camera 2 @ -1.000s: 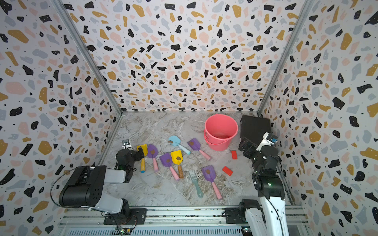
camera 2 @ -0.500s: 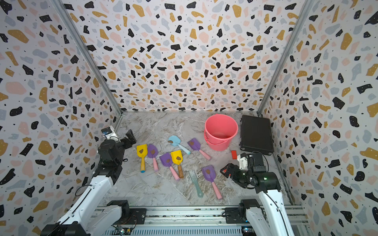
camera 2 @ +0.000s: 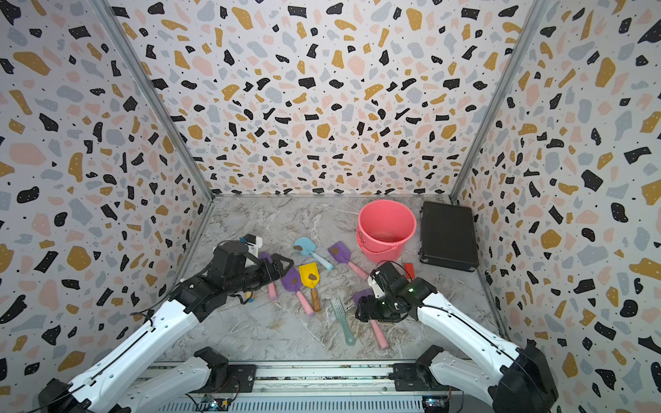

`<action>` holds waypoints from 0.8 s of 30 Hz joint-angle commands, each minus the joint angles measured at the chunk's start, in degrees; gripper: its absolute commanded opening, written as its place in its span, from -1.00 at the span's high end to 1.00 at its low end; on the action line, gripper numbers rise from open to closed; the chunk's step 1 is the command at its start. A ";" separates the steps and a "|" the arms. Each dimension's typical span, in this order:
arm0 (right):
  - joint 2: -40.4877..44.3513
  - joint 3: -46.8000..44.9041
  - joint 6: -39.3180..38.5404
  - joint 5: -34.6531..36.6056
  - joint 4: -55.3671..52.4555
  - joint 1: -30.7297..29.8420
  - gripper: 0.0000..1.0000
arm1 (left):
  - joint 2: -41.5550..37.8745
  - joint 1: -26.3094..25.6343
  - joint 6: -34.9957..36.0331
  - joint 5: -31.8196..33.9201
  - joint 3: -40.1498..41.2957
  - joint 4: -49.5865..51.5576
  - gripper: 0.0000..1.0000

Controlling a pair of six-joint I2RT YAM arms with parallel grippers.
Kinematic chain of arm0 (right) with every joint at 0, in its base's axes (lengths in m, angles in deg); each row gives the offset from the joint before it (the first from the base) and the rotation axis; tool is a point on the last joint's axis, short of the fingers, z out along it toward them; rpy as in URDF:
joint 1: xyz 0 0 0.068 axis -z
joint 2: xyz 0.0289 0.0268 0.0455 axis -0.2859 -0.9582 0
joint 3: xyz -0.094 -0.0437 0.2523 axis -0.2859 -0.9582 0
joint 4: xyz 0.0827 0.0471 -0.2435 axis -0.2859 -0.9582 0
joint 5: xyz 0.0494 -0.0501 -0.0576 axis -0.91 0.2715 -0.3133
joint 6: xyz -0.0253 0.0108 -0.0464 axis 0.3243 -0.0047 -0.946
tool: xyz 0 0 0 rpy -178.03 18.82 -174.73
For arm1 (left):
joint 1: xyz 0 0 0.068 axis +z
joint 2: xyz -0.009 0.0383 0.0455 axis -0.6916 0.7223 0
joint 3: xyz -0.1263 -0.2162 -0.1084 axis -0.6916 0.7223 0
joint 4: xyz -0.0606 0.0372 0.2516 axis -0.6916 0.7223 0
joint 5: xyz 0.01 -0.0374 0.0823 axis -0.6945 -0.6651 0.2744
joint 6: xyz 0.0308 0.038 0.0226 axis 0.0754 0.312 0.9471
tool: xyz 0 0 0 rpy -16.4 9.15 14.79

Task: Brush the soil off the hand trowel and place it into the bucket
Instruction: Pick up the brush from the center of the board.

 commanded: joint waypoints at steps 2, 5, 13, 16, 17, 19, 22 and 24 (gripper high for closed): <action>-5.01 1.36 0.33 6.35 5.90 -3.64 -0.54 | -4.07 -8.82 -17.24 -1.54 5.81 -1.00 -0.74; -9.66 3.31 -0.18 7.75 7.25 -6.06 -0.51 | -5.13 -14.24 -25.08 0.40 8.36 -3.01 -0.69; -16.50 6.11 -1.55 8.82 10.86 -9.02 -0.42 | -3.73 -21.56 -41.46 4.63 12.30 -6.31 -0.62; -19.15 6.95 -0.59 8.21 12.92 -9.86 -0.37 | -2.10 -23.32 -42.33 6.10 11.53 -4.67 -0.62; -20.19 7.51 -0.53 8.08 13.14 -10.25 -0.36 | -1.81 -23.69 -42.05 6.83 11.30 -3.95 -0.62; -22.32 8.87 -0.53 7.69 13.47 -11.21 -0.32 | -2.19 -23.81 -40.54 8.18 11.12 -2.52 -0.62; -25.00 10.19 -0.40 8.38 13.48 -12.29 -0.24 | -4.21 -23.77 -38.64 12.19 10.61 3.43 -0.62; -26.33 10.64 -0.36 8.62 13.82 -12.47 -0.15 | -5.61 -23.77 -38.26 14.12 11.05 6.05 -0.62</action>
